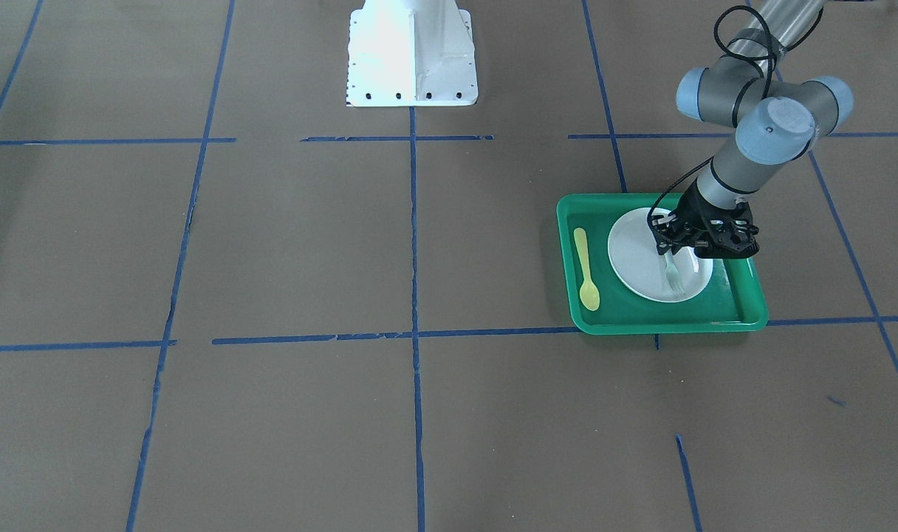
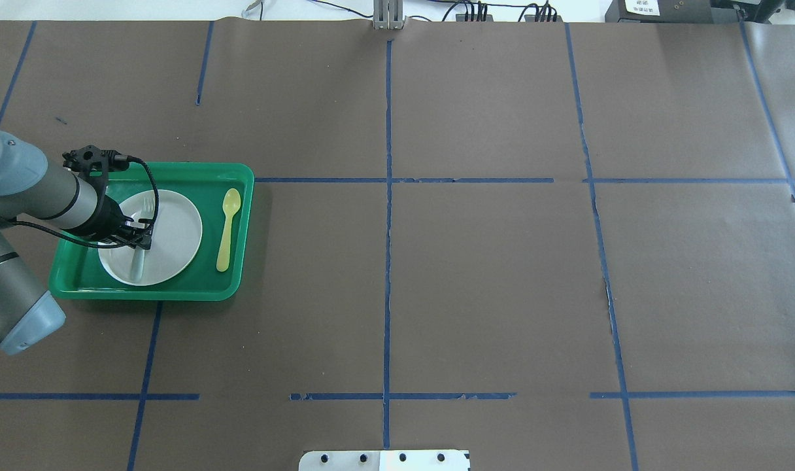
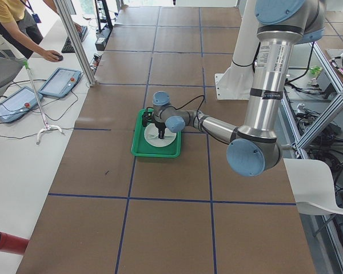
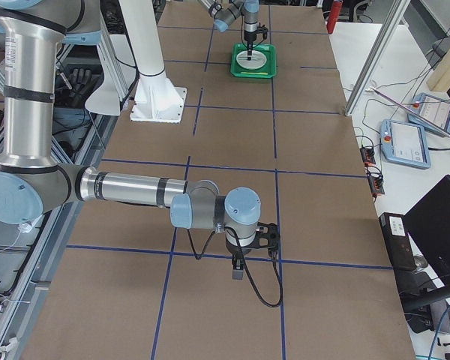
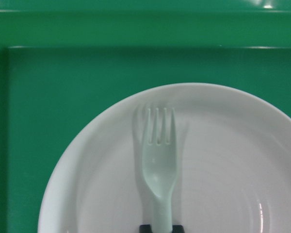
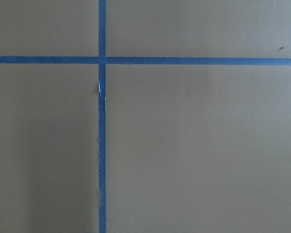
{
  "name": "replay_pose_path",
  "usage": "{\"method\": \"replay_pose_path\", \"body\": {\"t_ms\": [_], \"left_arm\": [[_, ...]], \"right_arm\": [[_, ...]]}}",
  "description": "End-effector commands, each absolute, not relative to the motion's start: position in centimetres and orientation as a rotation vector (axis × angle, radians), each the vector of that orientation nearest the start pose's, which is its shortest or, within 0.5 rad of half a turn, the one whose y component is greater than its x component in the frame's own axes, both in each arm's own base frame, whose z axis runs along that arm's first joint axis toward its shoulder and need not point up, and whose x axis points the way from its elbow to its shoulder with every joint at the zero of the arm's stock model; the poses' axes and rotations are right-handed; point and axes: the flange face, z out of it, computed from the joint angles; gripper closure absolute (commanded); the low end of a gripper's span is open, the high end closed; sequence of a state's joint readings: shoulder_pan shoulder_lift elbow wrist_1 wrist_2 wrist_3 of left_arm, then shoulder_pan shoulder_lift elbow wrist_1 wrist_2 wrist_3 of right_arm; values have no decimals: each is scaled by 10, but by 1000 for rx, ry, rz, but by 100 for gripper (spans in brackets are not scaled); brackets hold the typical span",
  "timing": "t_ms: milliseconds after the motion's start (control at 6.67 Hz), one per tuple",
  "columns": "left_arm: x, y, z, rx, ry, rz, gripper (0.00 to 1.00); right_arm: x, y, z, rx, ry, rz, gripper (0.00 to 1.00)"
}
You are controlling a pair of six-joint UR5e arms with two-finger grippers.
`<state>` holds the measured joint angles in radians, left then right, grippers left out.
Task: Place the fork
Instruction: 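Lift the fork and carry it off the plate toward the tray edge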
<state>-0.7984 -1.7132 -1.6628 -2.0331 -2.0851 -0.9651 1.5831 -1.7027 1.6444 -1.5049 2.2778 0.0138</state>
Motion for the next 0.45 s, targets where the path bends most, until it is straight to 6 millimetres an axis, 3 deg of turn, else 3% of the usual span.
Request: {"method": "replay_pose_path", "body": {"t_ms": [0,150,300], "left_arm": [[289,-481,494,87,859,14,100],[247,-486,510,99,862,38,100],[236,-489,525,103,845,46,100]], "right_arm": [[74,-435,682,7,-707,22,0],[74,-435,682,7,-707,22,0],[74,-435,681,8,-707,22,0]]}}
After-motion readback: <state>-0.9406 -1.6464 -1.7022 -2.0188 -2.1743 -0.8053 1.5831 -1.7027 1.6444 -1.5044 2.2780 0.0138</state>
